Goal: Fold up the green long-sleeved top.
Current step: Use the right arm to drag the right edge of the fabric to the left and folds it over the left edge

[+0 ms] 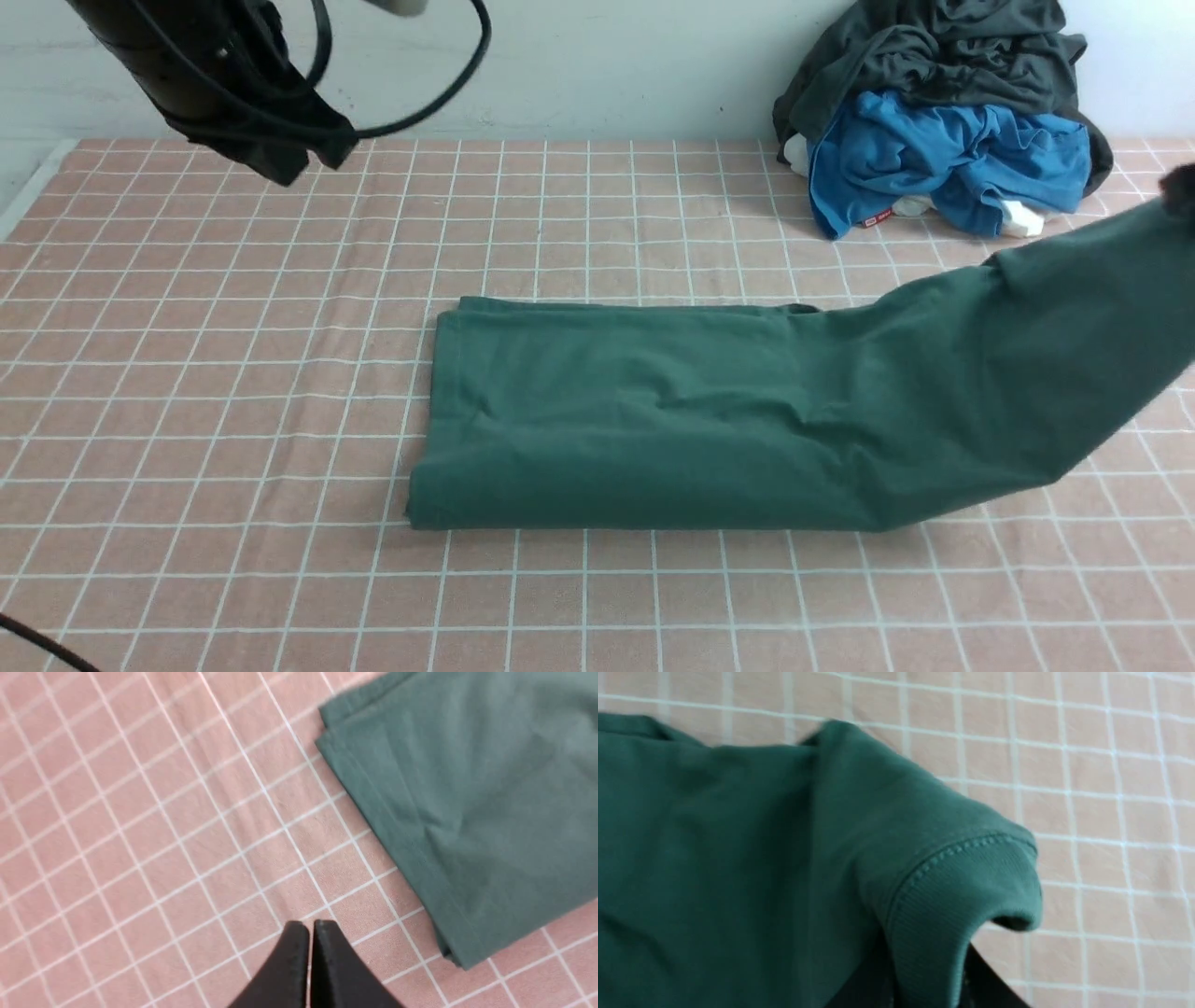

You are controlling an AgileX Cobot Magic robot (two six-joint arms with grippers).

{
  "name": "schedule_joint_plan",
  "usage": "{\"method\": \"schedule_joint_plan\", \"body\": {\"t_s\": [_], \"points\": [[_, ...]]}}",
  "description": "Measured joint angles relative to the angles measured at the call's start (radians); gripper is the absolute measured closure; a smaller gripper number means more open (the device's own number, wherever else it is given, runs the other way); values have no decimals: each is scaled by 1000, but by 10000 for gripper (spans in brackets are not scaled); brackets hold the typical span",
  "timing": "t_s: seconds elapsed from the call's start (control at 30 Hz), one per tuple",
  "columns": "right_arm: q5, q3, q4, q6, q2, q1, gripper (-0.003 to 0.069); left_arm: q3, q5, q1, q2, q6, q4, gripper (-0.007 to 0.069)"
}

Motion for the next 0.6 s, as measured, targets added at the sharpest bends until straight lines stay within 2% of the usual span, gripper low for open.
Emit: {"method": "schedule_joint_plan", "body": {"t_s": [0.1,0.13,0.17,0.2,0.27,0.3,0.33,0.4,0.6], "points": [[16,-61,35,-9,15,106,585,0,5,0,-43,0,0,632],[20,-113,46,-10,42,195,585,0,11,0,-72,0,0,632],[20,-139,49,-8,62,227,585,0,14,0,-88,0,0,632],[21,-186,54,4,106,301,585,0,15,0,-104,0,0,632],[21,-221,56,12,144,351,585,0,15,0,-122,0,0,632],[21,-283,64,30,224,438,585,0,16,0,-149,0,0,632],[21,-297,64,34,233,446,585,0,16,0,-156,0,0,632],[19,-379,71,63,364,532,585,0,16,0,-195,0,0,632],[-9,-556,127,92,627,631,585,0,21,0,-267,0,-1,632]]}}
